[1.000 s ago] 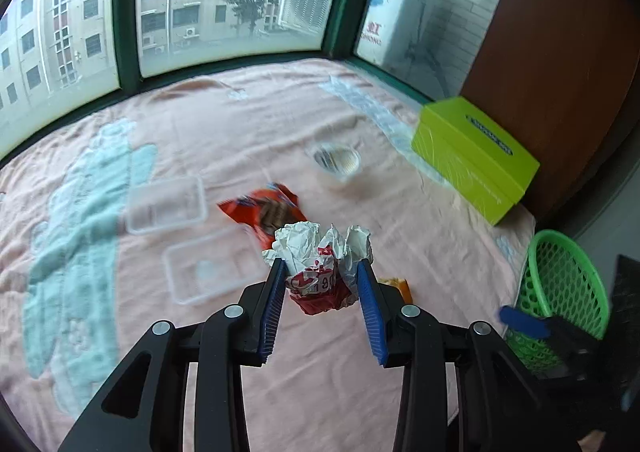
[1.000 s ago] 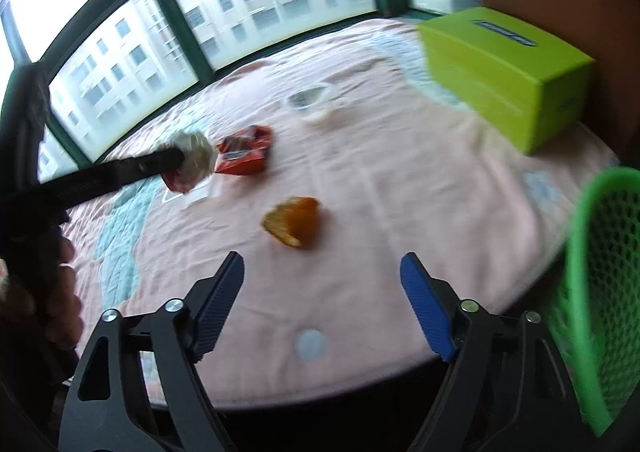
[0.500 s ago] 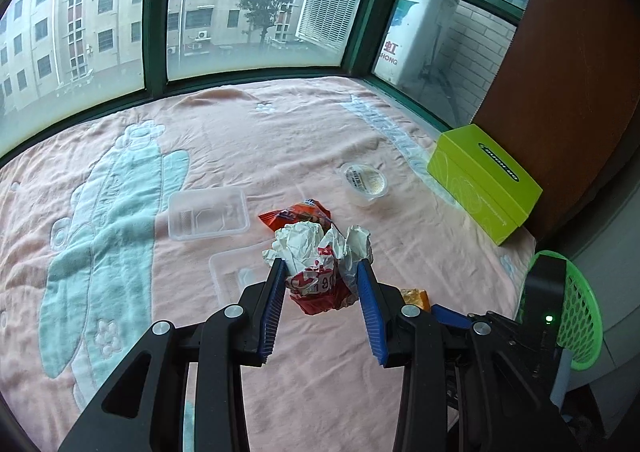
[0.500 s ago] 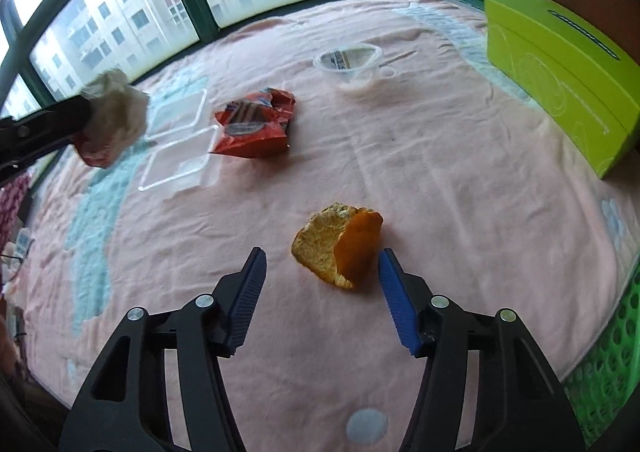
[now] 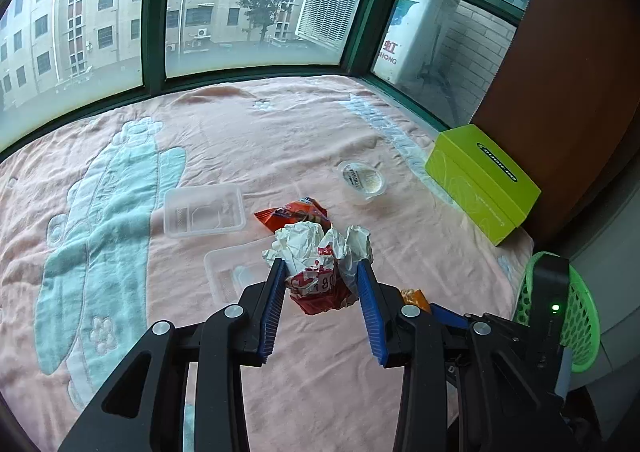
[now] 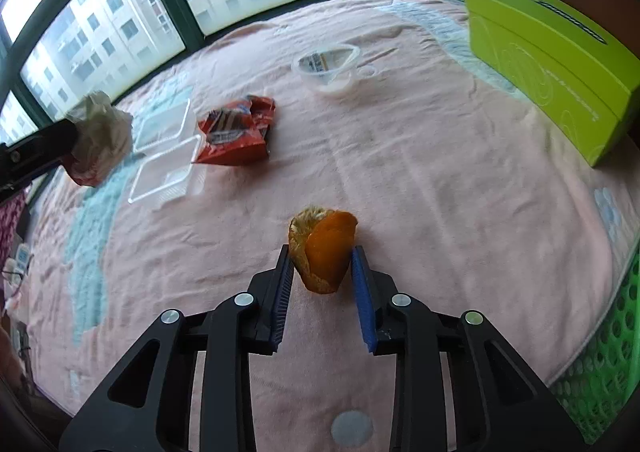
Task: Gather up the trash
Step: 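Grasp the orange crust with the right tool while the left tool holds the paper, then carry the paper and crust to the green basket and open both tools over it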
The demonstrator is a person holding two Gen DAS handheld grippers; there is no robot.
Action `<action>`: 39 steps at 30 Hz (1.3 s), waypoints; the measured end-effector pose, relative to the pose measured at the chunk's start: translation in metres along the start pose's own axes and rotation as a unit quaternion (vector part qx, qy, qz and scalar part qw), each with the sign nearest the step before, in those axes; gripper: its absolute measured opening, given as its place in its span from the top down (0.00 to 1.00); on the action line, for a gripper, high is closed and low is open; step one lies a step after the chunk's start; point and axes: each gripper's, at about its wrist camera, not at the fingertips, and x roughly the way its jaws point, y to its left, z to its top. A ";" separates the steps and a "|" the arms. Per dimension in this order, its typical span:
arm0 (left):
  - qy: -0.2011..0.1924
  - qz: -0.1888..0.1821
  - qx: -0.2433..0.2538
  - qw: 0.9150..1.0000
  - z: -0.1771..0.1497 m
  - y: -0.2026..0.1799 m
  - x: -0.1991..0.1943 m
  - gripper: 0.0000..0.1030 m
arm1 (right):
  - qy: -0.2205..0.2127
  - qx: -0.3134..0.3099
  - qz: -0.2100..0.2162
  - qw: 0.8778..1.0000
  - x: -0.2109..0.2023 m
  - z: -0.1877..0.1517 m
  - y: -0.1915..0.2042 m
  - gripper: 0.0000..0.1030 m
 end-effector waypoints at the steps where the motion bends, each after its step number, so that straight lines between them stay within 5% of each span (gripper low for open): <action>1: 0.000 -0.002 0.000 1.000 0.000 -0.001 0.000 0.66 | -0.004 0.001 0.001 1.000 -0.004 -0.001 -0.001 0.72; 11: 0.000 -0.026 0.027 0.999 0.003 -0.039 0.000 0.66 | -0.045 0.021 0.000 0.999 -0.056 -0.009 -0.022 0.74; 21: 0.012 -0.073 0.078 0.994 -0.001 -0.112 0.010 0.66 | -0.085 0.076 -0.056 0.992 -0.129 -0.035 -0.092 0.74; 36: 0.051 -0.153 0.177 0.971 -0.024 -0.259 0.033 0.66 | -0.092 0.167 -0.185 0.964 -0.211 -0.094 -0.218 0.68; 39: 0.060 -0.163 0.193 0.966 -0.031 -0.281 0.037 0.66 | -0.097 0.176 -0.201 0.959 -0.221 -0.105 -0.231 0.57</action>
